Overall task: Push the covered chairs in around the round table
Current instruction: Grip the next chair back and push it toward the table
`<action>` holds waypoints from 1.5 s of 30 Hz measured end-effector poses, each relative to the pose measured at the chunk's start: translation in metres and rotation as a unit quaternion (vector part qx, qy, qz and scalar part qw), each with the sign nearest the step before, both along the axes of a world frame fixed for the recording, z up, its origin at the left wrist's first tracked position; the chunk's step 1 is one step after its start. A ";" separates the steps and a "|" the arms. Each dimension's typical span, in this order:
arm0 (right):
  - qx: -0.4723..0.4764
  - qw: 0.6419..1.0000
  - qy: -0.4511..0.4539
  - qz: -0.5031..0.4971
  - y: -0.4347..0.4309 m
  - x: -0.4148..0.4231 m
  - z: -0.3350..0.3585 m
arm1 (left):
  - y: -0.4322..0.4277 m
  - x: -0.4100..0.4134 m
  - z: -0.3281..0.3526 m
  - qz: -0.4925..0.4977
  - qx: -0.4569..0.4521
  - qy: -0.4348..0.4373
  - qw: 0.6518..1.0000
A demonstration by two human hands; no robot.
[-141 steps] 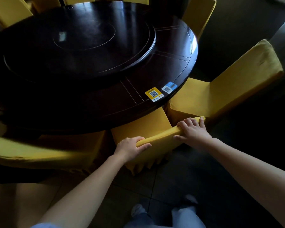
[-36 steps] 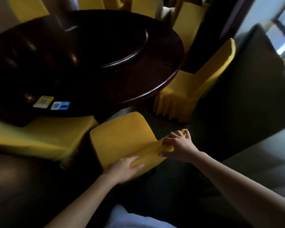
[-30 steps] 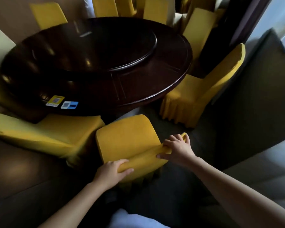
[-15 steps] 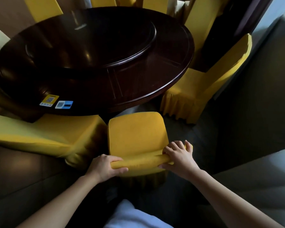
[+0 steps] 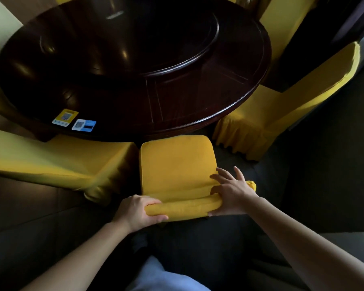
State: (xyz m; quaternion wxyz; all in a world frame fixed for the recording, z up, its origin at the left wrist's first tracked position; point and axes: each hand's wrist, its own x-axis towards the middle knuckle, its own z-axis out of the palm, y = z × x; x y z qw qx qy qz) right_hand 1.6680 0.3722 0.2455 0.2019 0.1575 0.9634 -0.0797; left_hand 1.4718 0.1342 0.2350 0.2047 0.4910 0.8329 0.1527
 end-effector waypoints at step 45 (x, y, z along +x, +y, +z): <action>0.040 0.995 0.086 -0.010 0.094 -0.110 -0.019 | 0.089 -0.105 -0.002 0.066 -0.140 -0.095 0.983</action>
